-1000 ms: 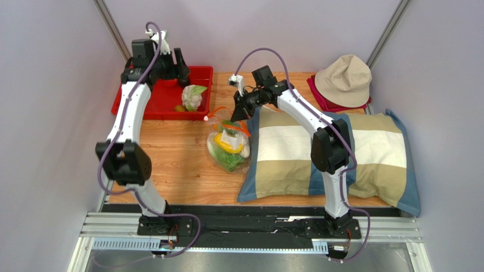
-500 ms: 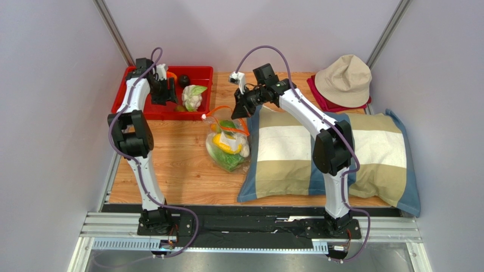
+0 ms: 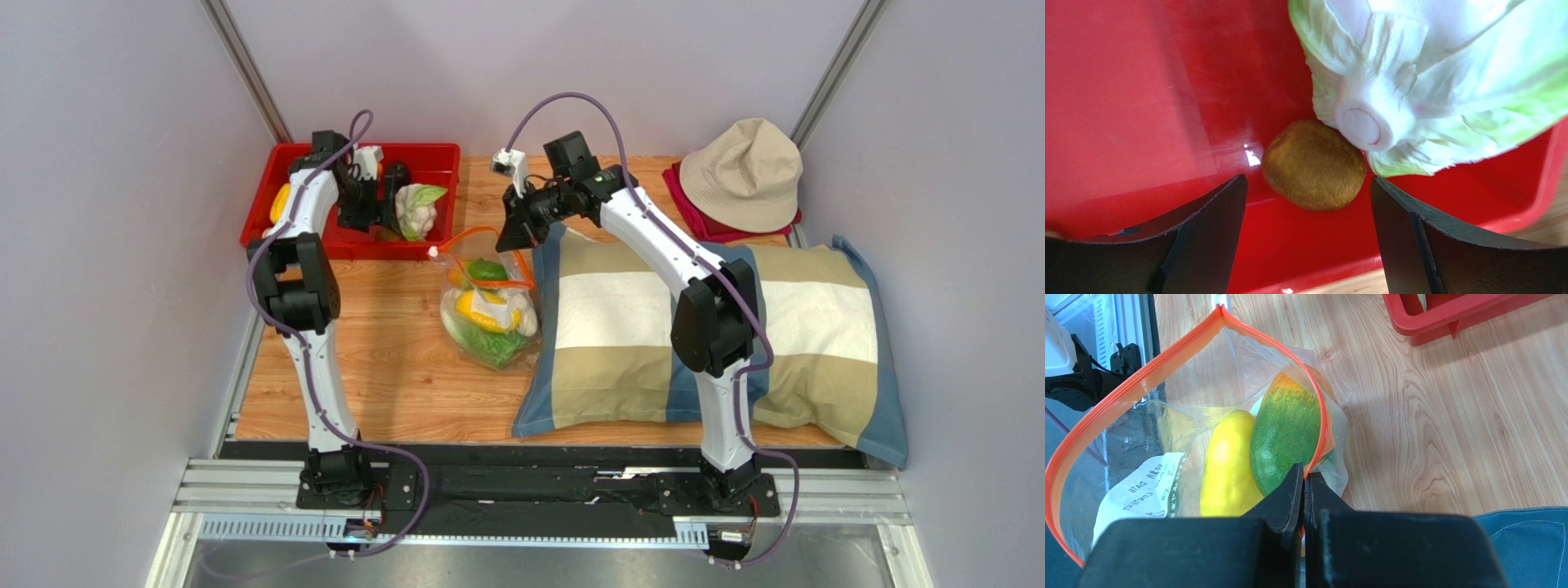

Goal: Place the food in the zip-top bag and seal the zipper
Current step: Pick up the fake fruit from the bin, then place the fake fruit in the zipper food storage bag.

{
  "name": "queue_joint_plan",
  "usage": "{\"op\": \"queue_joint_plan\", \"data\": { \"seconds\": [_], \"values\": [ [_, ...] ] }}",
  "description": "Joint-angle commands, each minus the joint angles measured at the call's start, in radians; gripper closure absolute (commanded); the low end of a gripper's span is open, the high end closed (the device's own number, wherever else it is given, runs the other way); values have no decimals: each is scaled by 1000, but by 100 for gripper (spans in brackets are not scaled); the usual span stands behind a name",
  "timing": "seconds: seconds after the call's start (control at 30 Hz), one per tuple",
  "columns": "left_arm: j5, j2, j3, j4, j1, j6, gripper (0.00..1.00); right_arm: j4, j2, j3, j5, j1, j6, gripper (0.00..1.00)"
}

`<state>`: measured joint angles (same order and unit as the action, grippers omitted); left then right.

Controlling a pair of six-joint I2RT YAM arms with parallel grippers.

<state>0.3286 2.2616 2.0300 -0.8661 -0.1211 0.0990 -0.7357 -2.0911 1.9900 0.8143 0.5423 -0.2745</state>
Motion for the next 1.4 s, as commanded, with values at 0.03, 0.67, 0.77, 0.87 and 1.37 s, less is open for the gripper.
{"op": "queue_joint_plan", "data": {
  "seconds": [0.03, 0.67, 0.77, 0.87, 1.37],
  "values": [
    [-39, 26, 7, -5, 31, 59, 18, -7, -17, 73, 13, 7, -15, 100],
    [-105, -91, 32, 22, -17, 48, 64, 7, -17, 87, 26, 10, 14, 100],
    [-80, -166, 48, 29, -22, 41, 65, 12, -6, 90, 31, 13, 26, 100],
    [-5, -255, 55, 24, -20, 19, 65, 18, 6, 89, 40, 19, 46, 100],
    [494, -775, -288, 10, 156, -200, 63, -17, 92, 56, 79, 42, 87, 100]
  ]
}}
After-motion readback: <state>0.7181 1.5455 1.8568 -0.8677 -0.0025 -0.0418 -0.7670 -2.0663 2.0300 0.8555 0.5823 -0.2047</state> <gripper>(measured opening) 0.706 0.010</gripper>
